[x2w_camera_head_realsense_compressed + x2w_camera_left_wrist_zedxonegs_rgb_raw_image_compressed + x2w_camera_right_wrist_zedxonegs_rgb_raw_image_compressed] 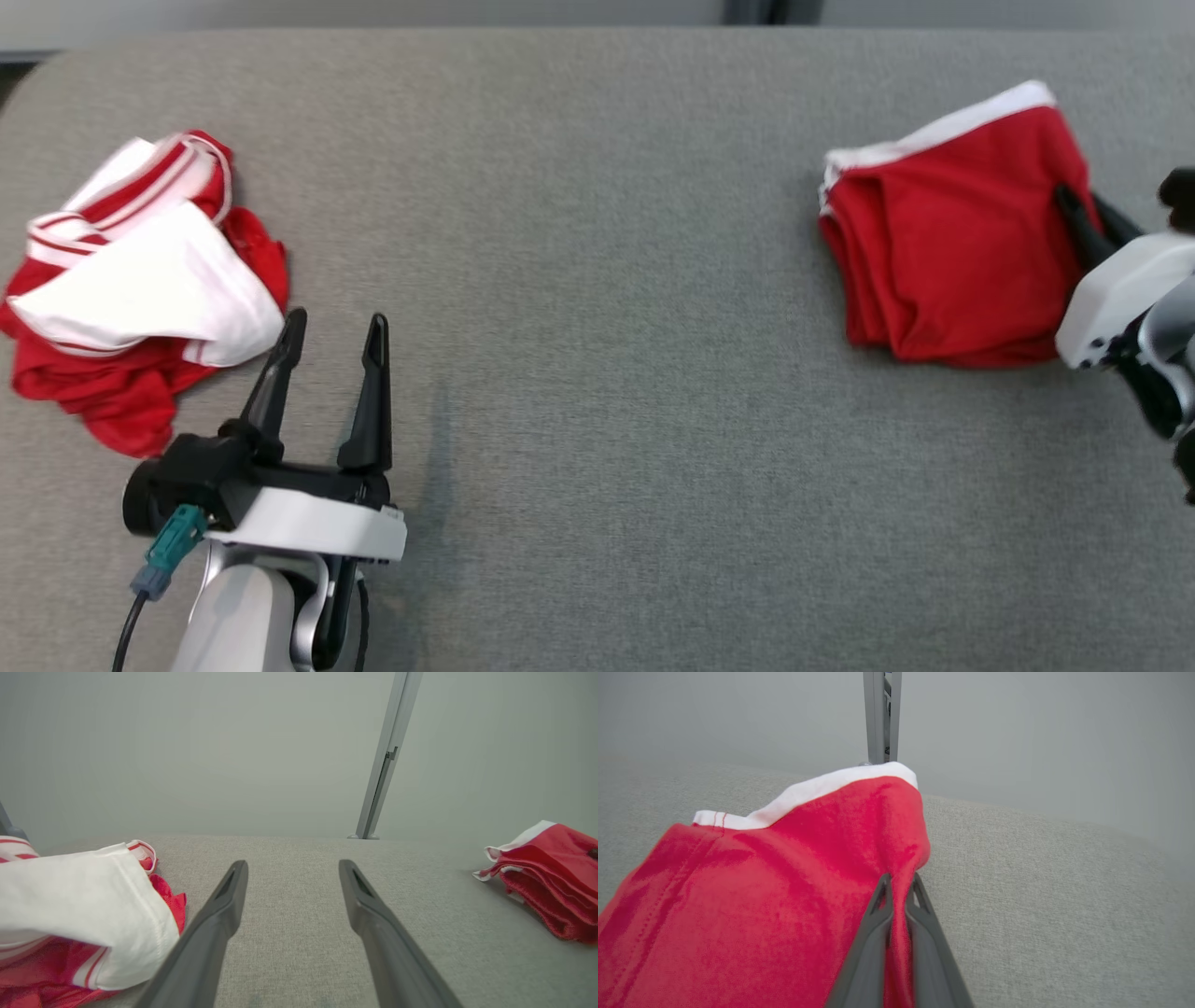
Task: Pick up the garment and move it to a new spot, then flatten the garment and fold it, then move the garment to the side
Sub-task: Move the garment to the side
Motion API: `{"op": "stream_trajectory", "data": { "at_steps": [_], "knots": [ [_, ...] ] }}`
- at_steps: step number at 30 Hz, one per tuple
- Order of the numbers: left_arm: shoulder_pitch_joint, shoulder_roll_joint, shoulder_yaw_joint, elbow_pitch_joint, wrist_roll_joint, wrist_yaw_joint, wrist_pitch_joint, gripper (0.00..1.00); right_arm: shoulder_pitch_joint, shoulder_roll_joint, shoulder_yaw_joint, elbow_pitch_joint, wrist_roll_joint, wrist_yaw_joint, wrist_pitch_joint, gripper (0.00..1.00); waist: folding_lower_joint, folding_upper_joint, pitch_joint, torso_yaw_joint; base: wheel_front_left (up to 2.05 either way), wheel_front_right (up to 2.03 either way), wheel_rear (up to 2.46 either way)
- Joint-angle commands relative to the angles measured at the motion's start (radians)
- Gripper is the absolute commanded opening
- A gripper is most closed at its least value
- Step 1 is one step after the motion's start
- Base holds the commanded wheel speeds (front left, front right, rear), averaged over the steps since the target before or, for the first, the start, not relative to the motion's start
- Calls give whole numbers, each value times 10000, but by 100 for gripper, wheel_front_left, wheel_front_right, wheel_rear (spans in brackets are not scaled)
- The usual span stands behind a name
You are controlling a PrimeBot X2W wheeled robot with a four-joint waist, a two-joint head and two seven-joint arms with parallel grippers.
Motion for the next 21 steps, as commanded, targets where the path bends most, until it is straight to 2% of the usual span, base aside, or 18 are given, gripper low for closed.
{"op": "stream_trajectory", "data": {
  "at_steps": [1, 5, 6, 11, 21],
  "knots": [
    [-226, 34, 9, -63, 70, 1, 4, 100, -107, -151, 53, -73, 26, -2, -34, 0, 0, 0, 572, -453, 0, 0, 0],
    [-518, 41, 4, -414, 351, -18, 3, 100, -590, -922, 642, -483, 144, -2, -126, 0, 0, 0, 1275, -1042, 0, 0, 0],
    [-656, 45, 114, -571, 508, -59, 3, 100, -784, -1234, 891, -646, 223, -4, -183, 0, 0, 0, 1553, -1361, 0, 0, 0],
    [-881, 165, 265, -933, 878, -163, 3, 100, -1411, -1866, 1341, -740, 339, -2, -247, 0, 0, 0, 2010, -1995, 0, 0, 0],
    [-994, 243, 266, -1639, 1187, -267, 3, 100, -2856, -2863, 2082, -815, 425, -2, -33, 0, 0, 0, 2470, -2537, 0, 0, 0]
  ]
}}
